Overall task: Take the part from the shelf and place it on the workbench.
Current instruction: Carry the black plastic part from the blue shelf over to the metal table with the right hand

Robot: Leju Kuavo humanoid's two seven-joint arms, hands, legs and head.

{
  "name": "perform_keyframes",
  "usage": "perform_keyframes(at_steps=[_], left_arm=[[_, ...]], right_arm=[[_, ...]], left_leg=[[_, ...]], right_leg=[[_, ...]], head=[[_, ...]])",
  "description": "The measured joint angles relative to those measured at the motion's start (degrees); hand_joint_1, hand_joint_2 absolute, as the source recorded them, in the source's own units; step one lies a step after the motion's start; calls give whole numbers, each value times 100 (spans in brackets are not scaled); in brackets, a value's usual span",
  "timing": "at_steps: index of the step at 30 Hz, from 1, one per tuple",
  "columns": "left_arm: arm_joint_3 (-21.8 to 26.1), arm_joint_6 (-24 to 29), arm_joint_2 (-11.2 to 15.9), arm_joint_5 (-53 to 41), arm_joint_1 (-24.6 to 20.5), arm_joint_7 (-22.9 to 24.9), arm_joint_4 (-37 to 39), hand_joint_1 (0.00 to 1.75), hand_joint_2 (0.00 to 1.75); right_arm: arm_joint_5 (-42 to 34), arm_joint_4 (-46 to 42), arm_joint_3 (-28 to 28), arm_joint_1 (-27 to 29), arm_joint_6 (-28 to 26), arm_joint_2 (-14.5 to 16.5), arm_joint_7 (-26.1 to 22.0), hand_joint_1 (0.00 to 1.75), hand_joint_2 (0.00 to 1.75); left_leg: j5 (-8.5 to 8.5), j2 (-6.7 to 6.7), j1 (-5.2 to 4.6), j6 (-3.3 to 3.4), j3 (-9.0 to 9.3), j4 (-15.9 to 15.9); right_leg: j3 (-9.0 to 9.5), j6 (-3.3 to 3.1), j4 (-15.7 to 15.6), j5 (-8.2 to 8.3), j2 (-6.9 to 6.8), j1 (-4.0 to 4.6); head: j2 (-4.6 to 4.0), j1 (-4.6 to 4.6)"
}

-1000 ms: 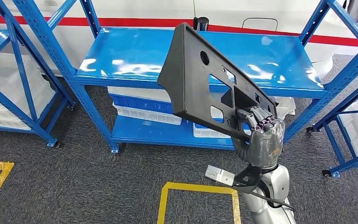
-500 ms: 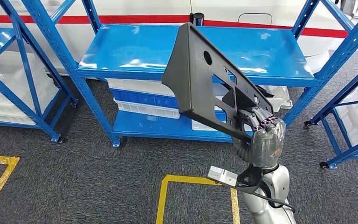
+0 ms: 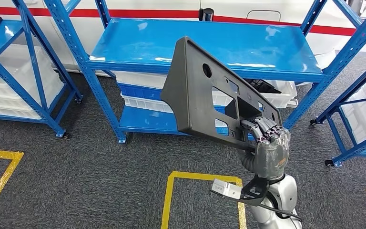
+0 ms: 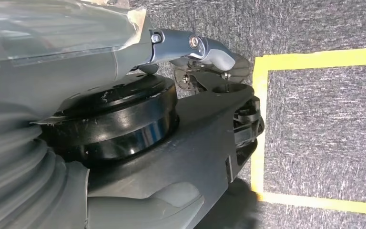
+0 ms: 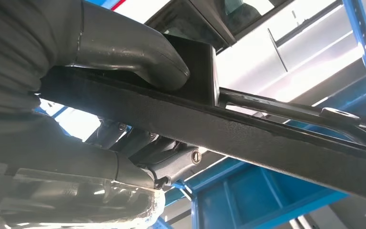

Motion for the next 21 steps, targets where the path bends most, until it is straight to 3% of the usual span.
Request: perform_keyframes(at_steps=[2, 5, 7, 9, 10, 11, 12, 15, 16, 19, 21], left_arm=[[0, 24, -3, 23, -1, 3, 1, 0, 175], [0, 47, -3, 60, 3, 4, 7, 0, 175], [0, 57, -2, 68, 3, 4, 12, 0, 175], [0, 62, -2, 81, 4, 4, 15, 0, 175], [0, 65, -2, 93, 6, 5, 17, 0, 175], [0, 68, -2, 107, 11, 5, 19, 0, 175], [0, 72, -2, 121, 17, 6, 21, 0, 175], [0, 88, -2, 161, 32, 7, 28, 0, 175], [0, 95, -2, 177, 33, 7, 29, 0, 175], [1, 113, -5, 208, 38, 7, 30, 0, 175], [2, 117, -15, 218, 35, 6, 30, 0, 175]], right_arm=[[-7, -56, -3, 32, 0, -4, -28, 175, 175], [-8, -142, -10, 77, 0, -7, -74, 175, 175], [-8, -197, -10, 88, 0, -3, -90, 175, 175], [-17, -234, -14, 114, 0, -2, -92, 175, 175], [-30, -253, -21, 136, 0, -2, -94, 175, 175], [-48, -280, -35, 158, 0, -2, -100, 175, 175], [-67, -313, -54, 178, 0, -3, -107, 175, 175], [-134, -424, -123, 199, 0, -9, -149, 175, 175], [-156, -458, -145, 200, 0, -11, -171, 175, 175], [-187, -513, -198, 217, 0, -13, -212, 175, 175], [-192, -539, -231, 233, 0, -20, -217, 175, 175]], left_leg=[[32, 0, -25, -59, -25, 23], [-4, -9, 6, -151, -72, 84], [-360, -19, 28, -207, -252, 517], [-823, -23, 29, -248, -534, 1299], [-948, -24, 29, -261, -621, 1598], [-962, -23, 30, -262, -604, 1691], [-875, -23, 30, -255, -474, 1555], [-469, -39, 26, -188, 224, 432], [-413, -47, 16, -161, 349, 192], [-356, -48, -14, -60, 353, 57], [-272, -25, -3, 45, 315, 3]], right_leg=[[125, -69, -272, 57, 11, 26], [93, -210, -248, 143, 12, 6], [62, -321, -254, 219, 2, -26], [-13, -377, -247, 278, -7, 3], [-50, -382, -244, 301, -9, 15], [-80, -377, -239, 319, -9, 23], [-100, -369, -233, 332, -8, 27], [-134, -335, -198, 355, -1, 49], [-154, -311, -187, 369, -1, 65], [-224, -205, -182, 426, 0, 95], [-333, -181, -20, 308, 3, 98]], head=[[0, -9], [0, -16], [0, -27], [0, -35], [0, -35], [0, -35], [0, -36], [0, -35], [0, -33], [0, -33], [0, -23]])
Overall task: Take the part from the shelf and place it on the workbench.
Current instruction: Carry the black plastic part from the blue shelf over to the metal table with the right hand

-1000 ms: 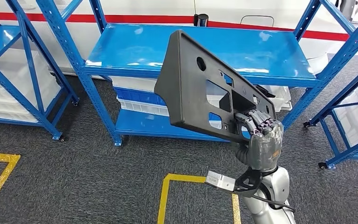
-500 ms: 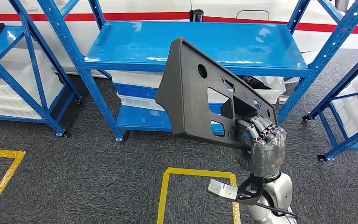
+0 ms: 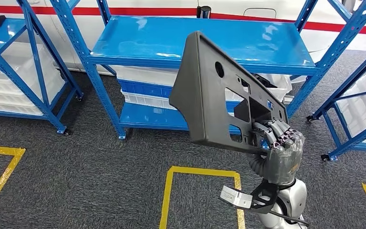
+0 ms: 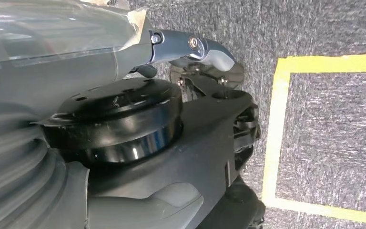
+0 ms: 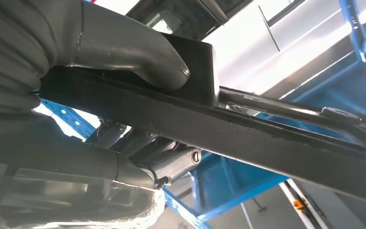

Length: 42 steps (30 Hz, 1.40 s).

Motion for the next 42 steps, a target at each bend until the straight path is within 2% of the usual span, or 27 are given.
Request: perform_keyframes(at_steps=[1, 3, 4, 5, 6, 8, 10, 11, 13, 15, 17, 19, 20, 21, 22, 24, 26, 28, 30, 32, 34, 35, 36, 37, 39, 40, 42], left_arm=[[1, -1, -7, 1, -3, 0, 0, 0, 175], [1, -1, -12, 2, -5, 0, 0, 0, 175], [1, 0, -14, 3, -3, 0, 0, 0, 175], [1, 1, -13, 6, -2, -1, 0, 0, 175], [1, 2, -14, 10, -1, -3, 0, 0, 175], [1, 3, -17, 17, -1, -15, 0, 0, 175], [2, 3, -17, 25, -3, -31, 0, 0, 175], [2, 3, -16, 30, -4, -37, 0, 0, 175], [3, 3, -14, 44, -2, -50, 1, 0, 175], [2, 1, -8, 64, 0, -59, 3, 0, 175], [1, 0, -3, 76, 1, -62, 4, 0, 175], [1, 0, 2, 78, 2, -63, 4, 0, 175], [1, -1, 3, 78, 3, -63, 4, 0, 175], [1, -1, 4, 78, 5, -63, 4, 0, 175], [1, -1, 4, 78, 5, -63, 4, 0, 175], [1, -1, 6, 78, 0, -63, 4, 0, 175], [1, -3, 8, 78, -7, -64, 4, 0, 175], [1, -7, 8, 79, -3, -65, 5, 0, 175], [1, -8, 0, 81, -3, -66, 6, 0, 175], [1, -3, -10, 84, -12, -72, 6, 0, 175], [2, 3, -12, 101, -13, -93, 7, 0, 175], [2, 3, -12, 116, -11, -107, 7, 0, 175], [3, 3, -11, 132, -10, -119, 7, 0, 175], [3, 2, -11, 145, -10, -128, 7, 0, 175], [4, -8, -9, 166, -11, -149, 7, 0, 175], [7, -18, -4, 183, -13, -159, 7, 0, 175], [25, -39, 12, 233, -17, -176, 7, 0, 175]], right_arm=[[-1, -13, -14, 4, 0, -4, -1, 175, 175], [-2, -22, -30, 21, 0, -9, -1, 175, 175], [-2, -24, -37, 36, 0, -11, -1, 175, 175], [-3, -24, -43, 51, 0, -12, -3, 175, 175], [-5, -24, -49, 61, 0, -14, -13, 175, 175], [-10, -24, -58, 64, 0, -15, -57, 175, 175], [5, -25, -63, 71, 0, -2, -109, 175, 175], [24, -26, -66, 81, 0, 8, -124, 175, 175], [75, -28, -73, 104, 0, 28, -129, 175, 175], [120, -28, -76, 113, 0, 47, -116, 175, 175], [134, -28, -78, 124, 0, 71, -104, 175, 175], [136, -28, -79, 142, 0, 84, -97, 175, 175], [136, -28, -79, 152, 0, 85, -95, 175, 175], [136, -28, -79, 159, 0, 85, -93, 175, 175], [136, -28, -79, 164, 0, 85, -92, 175, 175], [136, -29, -80, 167, 0, 89, -91, 175, 175], [136, -31, -81, 164, 0, 97, -88, 175, 175], [137, -35, -82, 164, 0, 106, -86, 175, 175], [137, -42, -87, 165, 0, 108, -86, 175, 175], [131, -46, -95, 166, 0, 105, -85, 175, 175], [123, -48, -98, 183, 0, 102, -80, 175, 175], [116, -46, -99, 196, 0, 98, -80, 175, 175], [105, -43, -100, 208, 0, 92, -83, 175, 175], [94, -40, -100, 217, 0, 87, -92, 175, 175], [83, -32, -98, 219, 0, 81, -124, 175, 175], [83, -25, -94, 216, 0, 83, -144, 175, 175], [81, 3, -87, 204, 0, 83, -169, 175, 175]], left_leg=[[44, 14, 10, 47, -30, -25], [112, 34, 5, 87, -124, -26], [146, 39, 3, 86, -173, -25], [182, 43, 2, 81, -220, -23], [215, 43, 2, 69, -261, -20], [269, 41, 4, 29, -320, -4], [307, 39, -18, -28, -363, 31], [326, 40, -29, -59, -376, 44], [371, 40, -28, -121, -396, 51], [264, 25, -3, -181, -472, 161], [-160, 9, 16, -237, -689, 698], [-594, 8, 22, -274, -939, 1467], [-675, 8, 23, -277, -973, 1678], [-649, 8, 23, -268, -896, 1666], [-529, 7, 23, -248, -703, 1416], [-245, -4, 15, -185, -166, 584], [-131, -16, -9, -129, 104, 92], [-96, -18, -38, -73, 90, 32], [-10, 2, -25, 0, 64, -23], [83, 27, -5, 65, -3, -71], [160, 39, -13, 90, -119, -69], [200, 43, -16, 86, -177, -66], [238, 45, -16, 76, -229, -63], [272, 45, -14, 59, -272, -58], [326, 43, -14, 9, -339, -32], [347, 43, -22, -21, -366, -12], [393, 44, -40, -88, -410, 14]], right_leg=[[-114, -14, 239, -154, 1, 2], [-429, -49, 1005, -554, 1, -16], [-546, -39, 1342, -696, 1, -21], [-568, -9, 1500, -760, 1, -26], [-464, 35, 1413, -731, 0, -31], [51, 129, 630, -502, -2, -61], [446, 135, -77, -314, 2, -63], [506, 107, -223, -272, 6, -52], [455, 20, -225, -226, 13, -40], [428, -85, -220, -154, 5, -70], [367, -179, -219, -69, -7, -86], [275, -212, -211, -2, -13, -64], [239, -212, -208, 24, -15, -53], [210, -208, -204, 45, -15, -44], [191, -201, -200, 62, -13, -37], [172, -174, -194, 89, -8, -17], [143, -122, -185, 123, -9, 11], [112, -48, -188, 170, -12, 17], [49, -2, -109, 119, -14, 15], [-167, -24, 354, -189, -8, 10], [-474, -40, 1137, -589, -1, -11], [-554, -20, 1407, -703, -1, -23], [-517, 19, 1462, -726, -1, -33], [-350, 73, 1259, -657, -2, -47], [191, 167, 389, -432, -4, -87], [391, 174, 16, -340, 0, -87], [501, 115, -273, -269, 11, -57]], head=[[0, 11], [0, 33], [0, 37], [0, 38], [0, 43], [0, 47], [0, 44], [0, 43], [0, 40], [0, 35], [0, 20], [0, 12], [0, 13], [0, 13], [0, 12], [0, 13], [0, 17], [0, 19], [0, 20], [0, 37], [0, 53], [0, 52], [0, 53], [0, 54], [0, 54], [0, 51], [0, 47]])
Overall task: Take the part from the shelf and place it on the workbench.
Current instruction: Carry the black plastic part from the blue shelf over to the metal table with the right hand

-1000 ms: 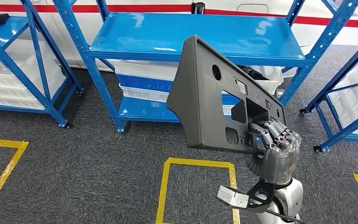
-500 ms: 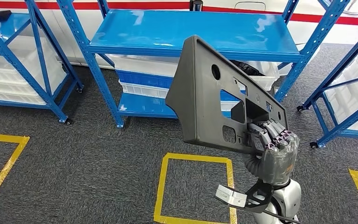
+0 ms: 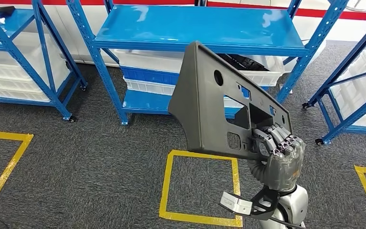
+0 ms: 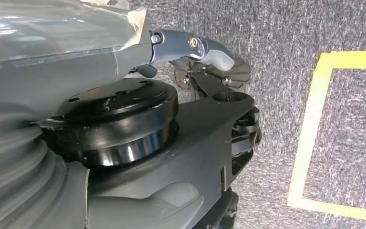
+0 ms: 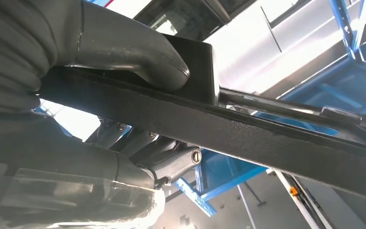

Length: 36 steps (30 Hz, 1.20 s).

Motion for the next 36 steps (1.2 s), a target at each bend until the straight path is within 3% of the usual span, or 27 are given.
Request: perform_keyframes(at_steps=[1, 3, 5, 7, 8, 9, 10, 13, 15, 17, 19, 20, 22, 24, 25, 27, 29, 30, 33, 34, 36], left_arm=[[17, 0, 8, 34, 0, -4, 0, 0, 175], [61, 40, 22, 107, 2, -6, 1, 0, 175], [101, 109, 34, 160, 2, -16, 2, 0, 175], [126, 173, 40, 192, 2, -39, 2, 0, 175], [134, 207, 40, 204, 4, -51, 2, 0, 175], [142, 241, 39, 212, 6, -58, 2, 0, 175], [151, 275, 38, 219, 8, -62, 2, 0, 175], [186, 374, 30, 256, -1, -73, 2, 0, 175], [204, 425, 18, 273, -9, -86, 2, 0, 175], [211, 453, -1, 279, -8, -92, 2, 0, 175], [215, 461, -18, 282, -11, -92, 2, 0, 175], [215, 462, -27, 282, -14, -93, 2, 0, 175], [216, 462, -39, 282, -18, -95, 2, 0, 175], [216, 462, -45, 282, -16, -95, 2, 0, 175], [216, 462, -46, 282, -15, -95, 2, 0, 175], [217, 462, -52, 282, -15, -95, 2, 0, 175], [218, 462, -55, 282, -17, -95, 2, 0, 175], [218, 461, -55, 282, -17, -96, 2, 0, 175], [218, 462, -54, 282, -8, -101, 3, 0, 175], [218, 463, -53, 282, -4, -102, 3, 0, 175], [219, 473, -52, 288, 0, -104, 4, 0, 175]], right_arm=[[-10, 19, 6, -6, 0, -1, 2, 175, 175], [-62, 62, 44, -39, 0, -12, 26, 175, 175], [-146, 108, 106, -106, 0, -30, 45, 175, 175], [-230, 165, 163, -175, 0, -51, 50, 175, 175], [-269, 197, 189, -199, 0, -65, 50, 175, 175], [-301, 226, 211, -216, 0, -78, 50, 175, 175], [-332, 250, 230, -232, 0, -91, 50, 175, 175], [-398, 294, 279, -293, 0, -131, 51, 175, 175], [-421, 312, 316, -341, 0, -157, 59, 175, 175], [-429, 330, 349, -369, 0, -179, 66, 175, 175], [-436, 341, 363, -385, 0, -207, 67, 175, 175], [-439, 348, 367, -395, 0, -222, 67, 175, 175], [-445, 368, 376, -408, 0, -251, 67, 175, 175], [-449, 396, 389, -408, 0, -275, 67, 175, 175], [-451, 407, 393, -408, 0, -285, 67, 175, 175], [-454, 419, 399, -416, 0, -299, 67, 175, 175], [-452, 427, 408, -430, 0, -305, 67, 175, 175], [-453, 430, 413, -434, 0, -308, 67, 175, 175], [-458, 437, 420, -440, 0, -321, 71, 175, 175], [-460, 439, 422, -445, 0, -322, 72, 175, 175], [-468, 442, 429, -453, 0, -322, 72, 175, 175]], left_leg=[[29, 0, -1, -32, -13, 1], [4, -11, 27, -93, -65, 48], [-341, -27, 52, -150, -229, 440], [-829, -33, 61, -196, -489, 1211], [-969, -33, 63, -207, -575, 1530], [-1004, -33, 64, -205, -572, 1664], [-936, -33, 64, -191, -450, 1556], [-549, -51, 49, -89, 291, 401], [-477, -67, 13, -25, 500, 0], [-422, -64, -8, 36, 474, -38], [-322, -44, 7, 104, 436, -104], [-270, -33, 20, 132, 400, -135], [-190, -19, 20, 164, 289, -139], [-112, -12, 17, 157, 174, -128], [-77, -12, 19, 145, 125, -119], [-24, -15, 25, 106, 46, -82], [15, -18, 6, 48, -17, -30], [36, -17, -7, 18, -37, -12], [89, -26, 2, -76, -82, -2], [0, -33, 14, -109, -128, 82], [-416, -47, 33, -171, -335, 605]], right_leg=[[-30, -45, 17, 37, 4, 24], [-71, -146, 31, 102, -1, -11], [-119, -253, 27, 187, -11, -42], [-199, -309, 35, 263, -21, -14], [-240, -314, 40, 294, -23, 1], [-273, -314, 42, 319, -25, 12], [-297, -306, 44, 337, -25, 22], [-331, -270, 50, 387, -22, 53], [-366, -219, 56, 428, -24, 67], [-404, -140, 47, 474, -26, 73], [-498, -100, 166, 384, -21, 75], [-610, -107, 391, 233, -17, 75], [-920, -132, 1158, -192, -12, 51], [-1073, -85, 1712, -440, -12, 30], [-979, -37, 1661, -428, -13, 19], [-455, 70, 880, -217, -16, -20], [-50, 79, 158, -35, -11, -21], [-1, 45, 24, 1, -6, -12], [-72, -103, 37, 89, -4, -3], [-85, -166, 36, 131, -10, -20], [-133, -274, 33, 216, -25, -43]], head=[[0, -2], [0, -3], [0, -22], [0, -41], [0, -43], [0, -43], [0, -43], [0, -41], [0, -41], [0, -44], [0, -36], [0, -31], [0, -21], [0, -20], [0, -19], [0, -18], [0, -22], [0, -26], [0, -28], [0, -29], [0, -43]])
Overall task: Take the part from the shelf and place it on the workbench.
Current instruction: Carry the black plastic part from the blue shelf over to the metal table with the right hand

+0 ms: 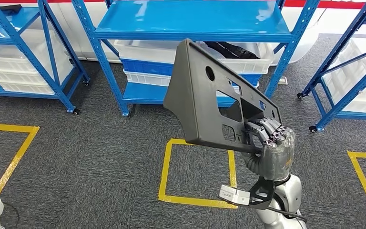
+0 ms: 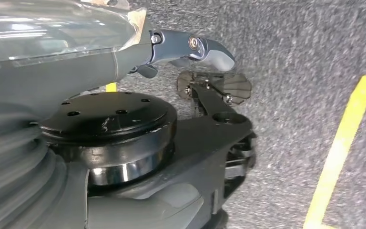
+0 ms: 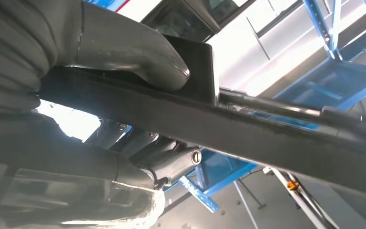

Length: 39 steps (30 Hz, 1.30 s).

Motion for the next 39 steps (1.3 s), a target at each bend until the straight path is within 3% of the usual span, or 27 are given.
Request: perform_keyframes(at_steps=[2, 3, 4, 5, 8, 10, 12, 14, 16, 18, 19, 20, 22, 23, 25, 27, 29, 31, 33, 34, 35, 38, 39], left_arm=[[2, 22, -1, 18, 3, -5, 0, 0, 175], [3, 38, -1, 27, 5, -11, 0, 0, 175], [3, 52, -2, 36, 6, -19, 0, 0, 175], [4, 66, -2, 43, 7, -27, 0, 0, 175], [7, 92, -3, 57, -3, -44, 0, 0, 175], [7, 104, -5, 68, -4, -49, 0, 0, 175], [7, 109, -17, 85, 5, -52, 0, 0, 175], [8, 106, -34, 101, 4, -56, 0, 0, 175], [8, 93, -45, 107, -1, -59, 0, 0, 175], [8, 83, -48, 116, 1, -58, 0, 0, 175], [8, 83, -48, 130, 2, -57, 0, 0, 175], [8, 83, -48, 142, 2, -55, 0, 0, 175], [8, 87, -48, 163, 2, -52, 0, 0, 175], [8, 96, -48, 167, 0, -49, 0, 0, 175], [8, 121, -47, 174, 0, -38, 0, 0, 175], [8, 153, -49, 180, 3, -23, 0, 0, 175], [7, 179, -50, 188, 8, -16, 0, 0, 175], [6, 187, -50, 201, 10, -14, 0, 0, 175], [6, 193, -50, 211, 12, -7, 0, 0, 175], [6, 197, -50, 214, 12, -2, 0, 0, 175], [5, 207, -50, 217, 13, 5, 0, 0, 175], [4, 242, -53, 224, 6, 24, 0, 0, 175], [4, 250, -55, 227, 3, 29, 0, 0, 175]], right_arm=[[-21, 16, 19, -3, 0, -3, 0, 175, 175], [-33, 30, 32, -7, 0, -4, 0, 175, 175], [-44, 46, 44, -14, 0, -5, 0, 175, 175], [-52, 61, 54, -26, 0, -6, -2, 175, 175], [-73, 91, 65, -91, 0, -7, -17, 175, 175], [-84, 108, 68, -134, 0, -9, -39, 175, 175], [-85, 126, 70, -154, 0, -13, -67, 175, 175], [-79, 135, 67, -154, 0, -19, -93, 175, 175], [-70, 143, 60, -148, 0, -23, -112, 175, 175], [-62, 161, 52, -136, 0, -34, -132, 175, 175], [-51, 171, 46, -130, 0, -42, -140, 175, 175], [-33, 179, 36, -126, 0, -50, -144, 175, 175], [20, 185, 6, -128, 0, -59, -144, 175, 175], [45, 185, -7, -127, 0, -60, -142, 175, 175], [77, 186, -28, -120, 0, -61, -125, 175, 175], [96, 187, -48, -110, 0, -66, -98, 175, 175], [108, 186, -65, -110, 0, -67, -84, 175, 175], [110, 185, -72, -108, 0, -66, -80, 175, 175], [109, 186, -74, -94, 0, -67, -79, 175, 175], [108, 186, -75, -86, 0, -69, -79, 175, 175], [104, 187, -78, -80, 0, -72, -80, 175, 175], [77, 186, -95, -82, 0, -82, -83, 175, 175], [68, 185, -103, -87, 0, -85, -85, 175, 175]], left_leg=[[-463, -2, 8, -47, -265, 811], [-570, -2, 13, -55, -317, 1065], [-573, -2, 17, -51, -261, 1101], [-478, -2, 19, -37, -87, 896], [-120, -21, 6, 64, 690, -304], [-74, -31, -22, 133, 857, -622], [-6, -18, -25, 203, 825, -655], [102, 7, -8, 287, 777, -722], [199, 31, -9, 338, 678, -749], [279, 45, -14, 346, 556, -737], [316, 48, -14, 337, 499, -727], [349, 49, -12, 321, 447, -713], [401, 47, -10, 273, 354, -659], [419, 47, -17, 244, 317, -625], [456, 48, -38, 184, 274, -585], [498, 46, -28, 121, 253, -586], [331, 31, 1, 55, 171, -428], [-150, 15, 19, -3, -56, 188], [-565, 12, 27, -37, -284, 947], [-628, 12, 30, -39, -287, 1109], [-580, 12, 31, -28, -164, 1022], [-208, -2, 18, 65, 645, -158], [-143, -9, 2, 99, 821, -450]], right_leg=[[-95, -46, 6, 72, -7, 21], [-137, -47, 8, 103, -9, 31], [-173, -42, 10, 132, -9, 39], [-199, -33, 11, 157, -7, 44], [-246, 17, 16, 216, 0, 73], [-280, 83, 23, 258, -4, 94], [-322, 159, 30, 296, -8, 104], [-459, 175, 247, 140, 0, 111], [-750, 135, 910, -257, 11, 96], [-977, 149, 1596, -572, 12, 73], [-956, 187, 1687, -614, 12, 61], [-798, 241, 1515, -563, 11, 47], [-256, 336, 681, -362, 8, 8], [-50, 342, 310, -268, 12, 10], [70, 273, 26, -189, 24, 38], [26, 175, 53, -122, 29, 44], [0, 65, 51, -43, 20, 10], [-65, -19, 52, 43, 10, 3], [-168, -40, 57, 117, 8, 25], [-213, -37, 59, 149, 8, 34], [-247, -29, 59, 177, 9, 40], [-298, 19, 63, 243, 15, 65], [-311, 48, 66, 263, 14, 74]], head=[[0, -11], [0, -11], [0, -11], [0, -13], [1, -10], [1, -8], [0, -7], [0, 8], [0, 32], [0, 46], [0, 45], [0, 48], [0, 47], [0, 46], [0, 40], [0, 38], [0, 33], [0, 19], [0, 11], [0, 11], [0, 11], [0, 12], [0, 14]])
